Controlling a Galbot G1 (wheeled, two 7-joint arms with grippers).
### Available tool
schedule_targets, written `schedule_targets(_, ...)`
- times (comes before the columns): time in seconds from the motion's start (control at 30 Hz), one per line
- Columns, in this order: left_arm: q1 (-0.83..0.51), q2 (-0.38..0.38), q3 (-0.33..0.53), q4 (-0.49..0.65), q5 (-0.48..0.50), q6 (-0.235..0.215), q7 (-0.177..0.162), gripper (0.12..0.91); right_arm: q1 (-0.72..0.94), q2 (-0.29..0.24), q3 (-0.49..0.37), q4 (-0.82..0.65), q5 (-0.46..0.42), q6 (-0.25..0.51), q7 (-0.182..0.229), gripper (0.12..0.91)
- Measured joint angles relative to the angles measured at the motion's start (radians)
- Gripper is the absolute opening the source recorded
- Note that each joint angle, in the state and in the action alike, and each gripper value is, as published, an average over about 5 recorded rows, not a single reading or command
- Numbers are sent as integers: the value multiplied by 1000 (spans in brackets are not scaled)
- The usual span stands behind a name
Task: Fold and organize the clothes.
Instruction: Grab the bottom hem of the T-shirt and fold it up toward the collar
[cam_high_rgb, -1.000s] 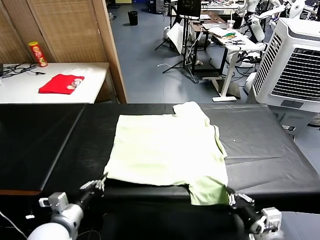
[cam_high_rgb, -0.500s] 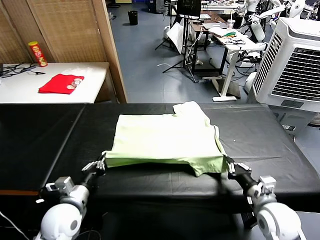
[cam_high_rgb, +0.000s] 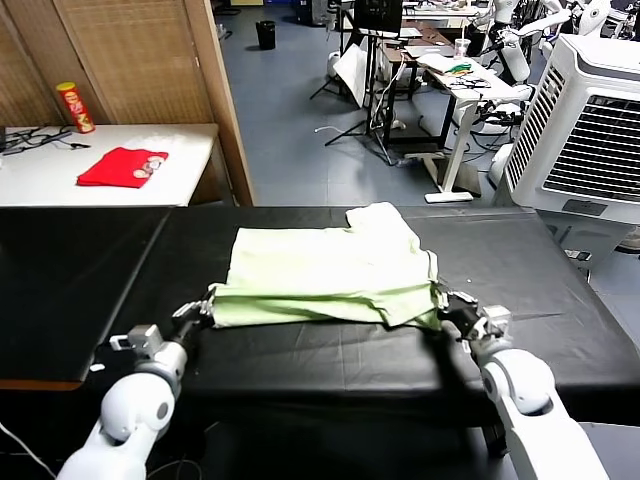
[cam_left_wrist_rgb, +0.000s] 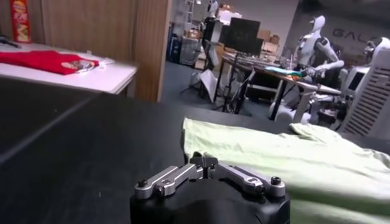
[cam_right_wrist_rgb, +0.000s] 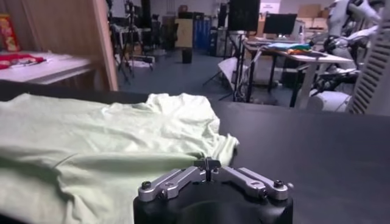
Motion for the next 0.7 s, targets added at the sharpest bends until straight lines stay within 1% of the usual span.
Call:
schedule_targets(0.03,-8,1,4,9,8,1,1,127,7,0,-4,-5,0,2,-2,200)
schedule_targets(0.13,-29,2,13,32,33,2,6,127,12,-5,-3,-4,2,3,-10,352)
schedule_targets(0.17,-33,3,15,37,39,2,9,135,8,-9,0,1,3,0,-12,418)
schedule_targets(0.23,-38,3,17,43,45,2,12,185,-6,-18,9,20,7,-10,-15,519)
schedule_targets(0.27,-38,3,17,44,46,3,13,226,-18,-24,15,35,8,-16,-17,585)
schedule_targets(0.3,-37,3,18,43,47,3,14,285,-31,-30,22,52,9,-21,-20,635)
schedule_targets(0.37,-32,3,17,39,49,4,16,385,-64,-41,38,91,11,-29,-25,726)
schedule_targets(0.4,-28,3,17,36,51,4,16,452,-83,-46,46,112,12,-31,-27,757)
schedule_targets(0.47,-17,2,16,28,54,5,18,553,-123,-53,62,155,12,-33,-30,787)
schedule_targets(0.5,-10,1,14,24,55,6,18,618,-144,-55,69,176,12,-33,-31,793)
schedule_targets(0.6,14,-1,10,10,56,8,22,747,-201,-58,84,225,7,-32,-33,797)
schedule_targets(0.63,24,-1,8,4,55,9,24,771,-219,-58,87,235,4,-31,-33,798)
schedule_targets(0.7,42,-2,5,-8,53,10,29,791,-247,-57,92,246,-2,-30,-33,797)
